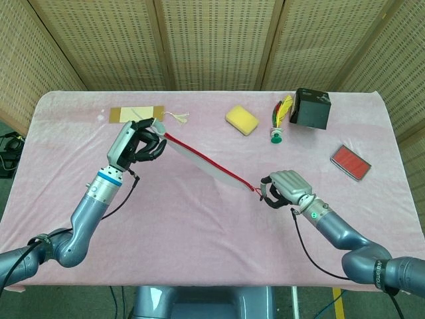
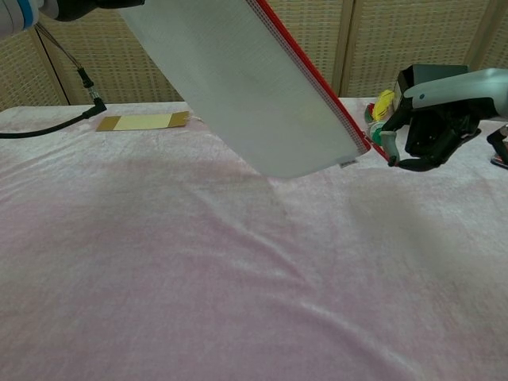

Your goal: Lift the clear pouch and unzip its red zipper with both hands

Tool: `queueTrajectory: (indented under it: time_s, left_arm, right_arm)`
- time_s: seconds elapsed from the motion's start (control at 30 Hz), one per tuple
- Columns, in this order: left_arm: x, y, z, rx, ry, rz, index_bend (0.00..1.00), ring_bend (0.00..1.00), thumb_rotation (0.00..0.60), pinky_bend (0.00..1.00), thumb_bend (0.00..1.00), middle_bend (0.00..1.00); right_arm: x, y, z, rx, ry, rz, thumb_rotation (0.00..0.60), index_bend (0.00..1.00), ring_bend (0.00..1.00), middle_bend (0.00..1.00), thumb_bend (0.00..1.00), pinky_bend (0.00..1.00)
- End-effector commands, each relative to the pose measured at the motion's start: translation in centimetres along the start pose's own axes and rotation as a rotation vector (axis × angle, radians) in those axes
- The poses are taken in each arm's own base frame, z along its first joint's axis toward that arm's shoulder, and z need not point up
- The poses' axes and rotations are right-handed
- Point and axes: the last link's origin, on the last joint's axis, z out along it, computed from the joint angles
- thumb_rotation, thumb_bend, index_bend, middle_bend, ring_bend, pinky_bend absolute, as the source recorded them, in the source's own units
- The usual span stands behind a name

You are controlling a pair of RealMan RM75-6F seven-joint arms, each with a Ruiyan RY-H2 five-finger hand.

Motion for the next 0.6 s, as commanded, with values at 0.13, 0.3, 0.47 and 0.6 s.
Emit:
queueTrajectory:
  time_s: [0.13, 0.3, 0.47, 0.6]
  left_arm:
    - [0.04, 0.09, 0.06, 0.004, -0.003, 0.001, 0.89, 0.86, 0.600, 1.00, 0.71, 1.00]
    - [-0.13, 0.05, 0.03, 0.007, -0.003, -0.010, 0.89, 0.86, 0.600, 1.00, 0.71, 1.00]
    - [-0.13, 0.01, 0.03, 0.009, 0.000, -0.007, 0.88, 0.86, 0.600, 1.00, 0.70, 1.00]
    - [-0.20, -0.59, -0.45, 0.034, -0.050, 0.079, 0.44, 0.86, 0.600, 1.00, 0.23, 1.00]
  right_arm:
    - [-0.03, 0.18, 0.00, -0.004, 0.003, 0.008, 0.600, 0.84, 0.88, 0.96, 0.69, 1.00]
    - [0.08, 0.26, -0.06, -0.003, 0.009, 0.004, 0.600, 0.84, 0.88, 0.96, 0.69, 1.00]
    - [0.09, 0.58, -0.18, -0.010, 0.013, -0.004, 0.600, 0.82, 0.88, 0.97, 0.68, 1.00]
    - [0.23, 0.95, -0.35, -0.006, 0.046, -0.016, 0.600, 0.33, 0.89, 0.96, 0.21, 1.00]
